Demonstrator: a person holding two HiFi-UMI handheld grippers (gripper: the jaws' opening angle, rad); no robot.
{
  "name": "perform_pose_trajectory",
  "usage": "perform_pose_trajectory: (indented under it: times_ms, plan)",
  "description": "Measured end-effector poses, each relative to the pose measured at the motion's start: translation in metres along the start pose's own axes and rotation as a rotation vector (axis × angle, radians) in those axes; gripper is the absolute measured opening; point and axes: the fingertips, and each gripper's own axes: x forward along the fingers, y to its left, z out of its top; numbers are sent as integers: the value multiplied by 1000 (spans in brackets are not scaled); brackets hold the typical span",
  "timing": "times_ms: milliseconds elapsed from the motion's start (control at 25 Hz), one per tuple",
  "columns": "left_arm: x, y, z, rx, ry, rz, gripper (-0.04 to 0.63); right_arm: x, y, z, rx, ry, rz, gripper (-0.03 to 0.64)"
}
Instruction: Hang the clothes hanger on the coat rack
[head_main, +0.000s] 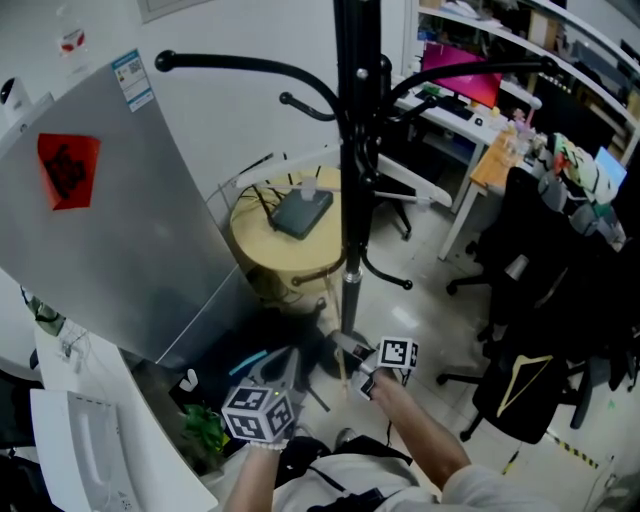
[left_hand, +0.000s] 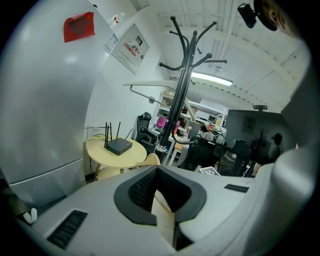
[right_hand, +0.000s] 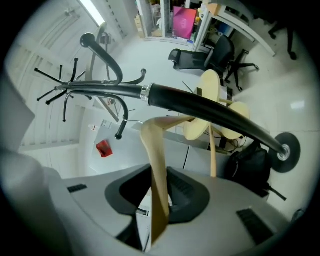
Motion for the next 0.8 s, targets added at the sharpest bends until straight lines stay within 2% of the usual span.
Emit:
perform_pose_trajectory:
  times_ms: [240,400,560,800]
  plan:
    - [1,0,-2,-1,1,11,-9,4,-4,10,-131,-18,1,118]
    - [0,2,-3,-4,2,18,-9,8,-9,11,-117,-33,14,127]
    - [-1,3,-5,-11,0,27,-9,9,-19,17,-184,-34,-33,135]
    - [-4,5,-5,-19,-2,41,-9,11,-23,18,-207,-34,-54,152]
